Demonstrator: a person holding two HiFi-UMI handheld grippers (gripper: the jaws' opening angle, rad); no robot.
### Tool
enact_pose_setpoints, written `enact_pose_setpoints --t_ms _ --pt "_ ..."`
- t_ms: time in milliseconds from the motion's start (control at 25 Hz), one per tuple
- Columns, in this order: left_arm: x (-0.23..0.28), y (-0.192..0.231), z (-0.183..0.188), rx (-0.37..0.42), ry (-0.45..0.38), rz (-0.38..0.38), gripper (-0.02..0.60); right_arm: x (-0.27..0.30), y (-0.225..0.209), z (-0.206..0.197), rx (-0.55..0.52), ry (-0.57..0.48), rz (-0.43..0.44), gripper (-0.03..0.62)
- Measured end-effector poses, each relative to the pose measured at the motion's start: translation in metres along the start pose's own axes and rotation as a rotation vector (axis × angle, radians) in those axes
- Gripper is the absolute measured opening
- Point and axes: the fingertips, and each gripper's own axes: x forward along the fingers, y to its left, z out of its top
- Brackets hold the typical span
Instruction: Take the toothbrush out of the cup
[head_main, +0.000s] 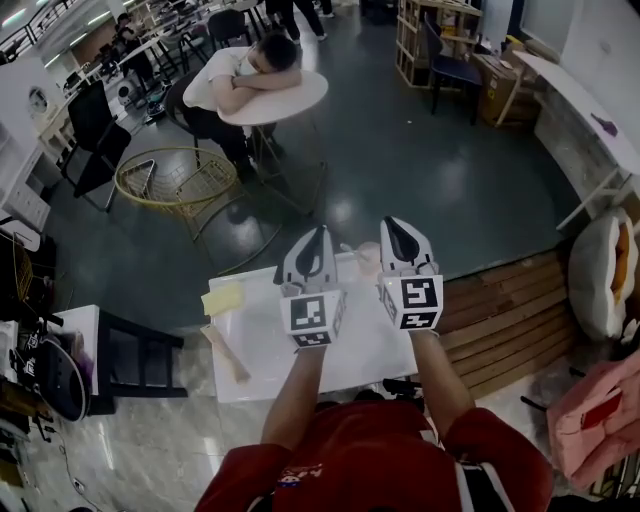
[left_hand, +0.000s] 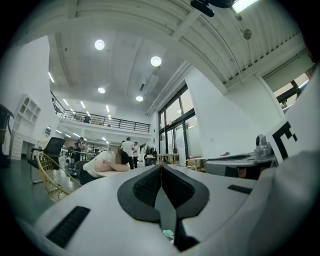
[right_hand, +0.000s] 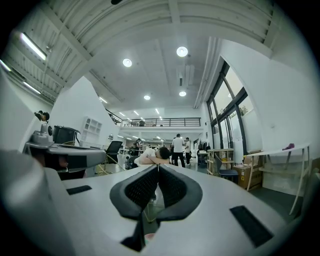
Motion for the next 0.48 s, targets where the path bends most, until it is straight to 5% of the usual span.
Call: enact_pose_setpoints --t_ms 480 --pt "0.035 0.015 -0.012 0.0 0.015 -0.028 0.028 0.035 -0.003 -0.009 0.002 0.019 -0.007 0.029"
